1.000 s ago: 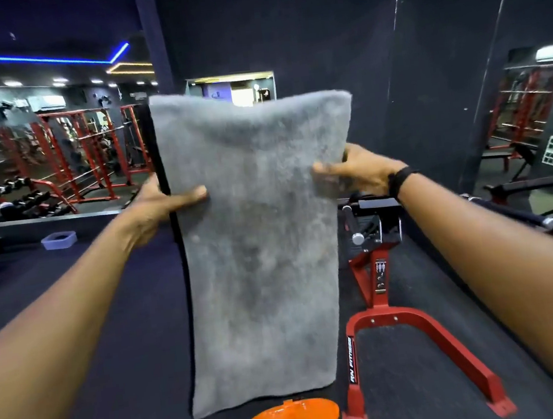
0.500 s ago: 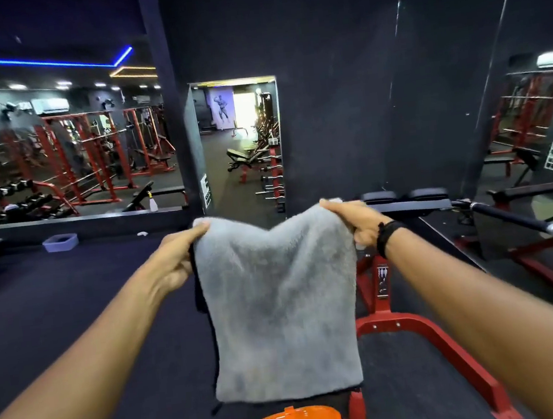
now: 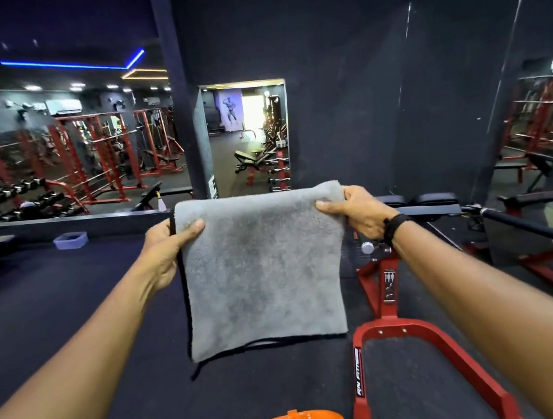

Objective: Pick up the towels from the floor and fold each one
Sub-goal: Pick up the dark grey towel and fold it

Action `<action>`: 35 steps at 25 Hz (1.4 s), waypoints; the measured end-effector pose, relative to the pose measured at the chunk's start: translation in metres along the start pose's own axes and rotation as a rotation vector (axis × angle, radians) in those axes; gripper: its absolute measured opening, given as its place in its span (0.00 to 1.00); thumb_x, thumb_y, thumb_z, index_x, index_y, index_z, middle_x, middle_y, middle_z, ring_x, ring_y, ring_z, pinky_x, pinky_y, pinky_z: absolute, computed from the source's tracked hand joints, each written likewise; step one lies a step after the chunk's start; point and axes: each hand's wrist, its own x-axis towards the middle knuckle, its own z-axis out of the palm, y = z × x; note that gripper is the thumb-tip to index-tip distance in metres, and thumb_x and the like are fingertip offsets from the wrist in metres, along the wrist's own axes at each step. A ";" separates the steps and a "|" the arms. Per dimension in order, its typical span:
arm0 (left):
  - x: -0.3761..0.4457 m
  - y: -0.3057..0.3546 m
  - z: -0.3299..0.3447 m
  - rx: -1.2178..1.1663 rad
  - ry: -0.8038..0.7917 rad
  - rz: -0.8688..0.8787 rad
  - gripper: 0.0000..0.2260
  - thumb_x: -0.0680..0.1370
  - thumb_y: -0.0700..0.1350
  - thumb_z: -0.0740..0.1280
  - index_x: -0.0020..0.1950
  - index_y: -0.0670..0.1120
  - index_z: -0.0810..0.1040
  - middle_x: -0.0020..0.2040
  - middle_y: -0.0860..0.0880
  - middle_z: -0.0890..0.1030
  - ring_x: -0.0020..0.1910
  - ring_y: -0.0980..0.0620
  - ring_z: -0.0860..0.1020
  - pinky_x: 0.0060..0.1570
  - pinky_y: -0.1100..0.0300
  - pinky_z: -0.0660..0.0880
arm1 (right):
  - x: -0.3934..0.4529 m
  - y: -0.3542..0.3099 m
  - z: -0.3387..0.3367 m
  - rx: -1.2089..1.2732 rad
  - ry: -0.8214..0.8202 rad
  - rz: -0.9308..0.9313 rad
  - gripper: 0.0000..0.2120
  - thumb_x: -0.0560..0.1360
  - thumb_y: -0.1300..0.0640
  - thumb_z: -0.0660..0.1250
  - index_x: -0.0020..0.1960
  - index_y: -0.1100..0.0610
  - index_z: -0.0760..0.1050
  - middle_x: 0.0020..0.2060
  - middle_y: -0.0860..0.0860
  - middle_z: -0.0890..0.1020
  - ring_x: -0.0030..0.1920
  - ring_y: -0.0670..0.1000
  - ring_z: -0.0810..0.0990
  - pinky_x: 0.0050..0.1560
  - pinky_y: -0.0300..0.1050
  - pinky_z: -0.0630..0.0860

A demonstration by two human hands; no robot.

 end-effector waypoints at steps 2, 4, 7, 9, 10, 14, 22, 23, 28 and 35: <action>0.002 0.000 -0.002 -0.064 0.070 0.028 0.06 0.74 0.35 0.70 0.49 0.43 0.79 0.37 0.52 0.85 0.39 0.55 0.82 0.44 0.63 0.80 | -0.001 -0.006 0.001 0.035 -0.054 0.001 0.11 0.69 0.64 0.73 0.51 0.61 0.79 0.44 0.53 0.85 0.46 0.53 0.83 0.47 0.44 0.81; 0.003 0.000 -0.002 -0.018 0.105 0.066 0.04 0.74 0.37 0.71 0.47 0.43 0.79 0.36 0.53 0.85 0.41 0.52 0.81 0.43 0.63 0.80 | -0.001 -0.008 0.002 0.070 0.036 -0.025 0.07 0.71 0.65 0.72 0.49 0.61 0.78 0.42 0.53 0.84 0.43 0.52 0.81 0.41 0.40 0.81; -0.002 0.003 0.001 0.023 0.068 0.039 0.13 0.72 0.33 0.72 0.52 0.42 0.73 0.43 0.48 0.83 0.43 0.51 0.79 0.42 0.61 0.80 | -0.003 -0.005 0.005 0.123 0.096 -0.035 0.24 0.66 0.68 0.75 0.59 0.60 0.70 0.51 0.58 0.80 0.48 0.53 0.81 0.45 0.44 0.81; -0.003 0.003 -0.002 0.008 0.077 0.019 0.24 0.69 0.30 0.73 0.59 0.42 0.67 0.48 0.43 0.81 0.45 0.49 0.80 0.44 0.57 0.79 | -0.003 -0.001 0.001 0.132 0.141 -0.042 0.37 0.64 0.70 0.75 0.68 0.60 0.63 0.54 0.62 0.79 0.50 0.56 0.81 0.52 0.51 0.80; -0.003 0.004 -0.004 -0.018 0.068 0.020 0.27 0.68 0.29 0.73 0.62 0.42 0.66 0.50 0.42 0.80 0.47 0.48 0.80 0.45 0.56 0.80 | -0.002 0.000 -0.002 0.158 0.169 -0.048 0.40 0.65 0.71 0.75 0.71 0.58 0.60 0.55 0.63 0.79 0.51 0.57 0.80 0.55 0.53 0.79; -0.002 -0.001 -0.005 0.090 -0.041 0.067 0.32 0.66 0.27 0.74 0.66 0.45 0.70 0.51 0.44 0.80 0.50 0.48 0.80 0.45 0.60 0.81 | -0.008 0.003 0.001 -0.061 0.051 -0.067 0.46 0.64 0.72 0.75 0.75 0.54 0.58 0.62 0.59 0.75 0.59 0.55 0.76 0.61 0.56 0.76; -0.005 0.006 -0.018 0.171 -0.083 0.010 0.24 0.69 0.32 0.74 0.63 0.43 0.74 0.53 0.42 0.81 0.51 0.48 0.79 0.46 0.61 0.80 | -0.016 0.004 -0.007 -0.068 0.157 -0.146 0.31 0.63 0.61 0.80 0.63 0.50 0.73 0.62 0.58 0.76 0.59 0.54 0.76 0.63 0.55 0.74; -0.009 0.004 -0.018 0.215 -0.127 -0.022 0.25 0.69 0.31 0.74 0.63 0.43 0.74 0.52 0.43 0.80 0.50 0.49 0.79 0.43 0.63 0.80 | -0.020 0.005 -0.005 -0.106 0.101 -0.117 0.34 0.62 0.63 0.80 0.65 0.53 0.71 0.61 0.58 0.77 0.58 0.53 0.76 0.63 0.53 0.75; -0.015 -0.004 -0.019 0.576 -0.195 0.019 0.19 0.66 0.32 0.77 0.54 0.39 0.78 0.46 0.47 0.79 0.46 0.51 0.78 0.42 0.65 0.77 | -0.027 0.009 -0.007 -0.304 0.098 -0.074 0.24 0.62 0.67 0.78 0.58 0.62 0.78 0.44 0.54 0.83 0.43 0.48 0.80 0.48 0.42 0.81; 0.002 0.011 -0.026 1.087 -0.332 0.105 0.15 0.59 0.37 0.79 0.42 0.46 0.80 0.41 0.47 0.82 0.40 0.51 0.78 0.38 0.59 0.72 | -0.021 0.009 -0.018 -0.588 0.085 -0.138 0.13 0.61 0.54 0.82 0.39 0.58 0.80 0.33 0.50 0.82 0.35 0.46 0.77 0.40 0.46 0.74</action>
